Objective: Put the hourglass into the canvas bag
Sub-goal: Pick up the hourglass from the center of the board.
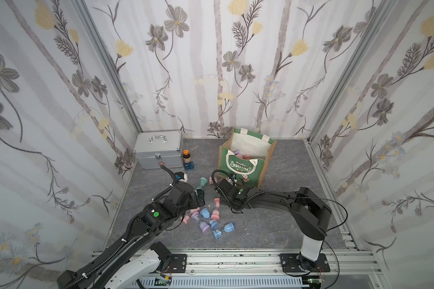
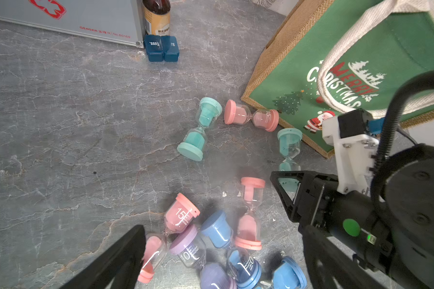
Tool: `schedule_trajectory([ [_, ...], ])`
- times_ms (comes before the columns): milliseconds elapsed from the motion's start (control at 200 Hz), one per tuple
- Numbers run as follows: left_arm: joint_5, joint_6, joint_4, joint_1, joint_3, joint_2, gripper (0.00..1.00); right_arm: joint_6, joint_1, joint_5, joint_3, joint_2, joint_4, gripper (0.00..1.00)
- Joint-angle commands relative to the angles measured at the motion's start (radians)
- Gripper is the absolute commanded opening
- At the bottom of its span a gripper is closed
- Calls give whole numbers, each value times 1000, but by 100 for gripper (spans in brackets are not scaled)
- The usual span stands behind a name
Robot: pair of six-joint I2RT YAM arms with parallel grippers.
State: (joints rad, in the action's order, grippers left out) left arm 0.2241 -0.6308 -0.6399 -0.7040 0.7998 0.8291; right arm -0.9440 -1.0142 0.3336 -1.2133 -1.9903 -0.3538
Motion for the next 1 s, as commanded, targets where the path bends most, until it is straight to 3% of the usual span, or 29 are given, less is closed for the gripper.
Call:
schedule_trajectory([
  [0,5,5,20,1,18,-2,100,49,-4,5,0,50,14,19],
  [510,-7,67,12,1,135,33,100,198,11,-12,-89,303,7,13],
  [994,-99,89,118,1,233,151,100,272,231,-103,-175,461,45,11],
])
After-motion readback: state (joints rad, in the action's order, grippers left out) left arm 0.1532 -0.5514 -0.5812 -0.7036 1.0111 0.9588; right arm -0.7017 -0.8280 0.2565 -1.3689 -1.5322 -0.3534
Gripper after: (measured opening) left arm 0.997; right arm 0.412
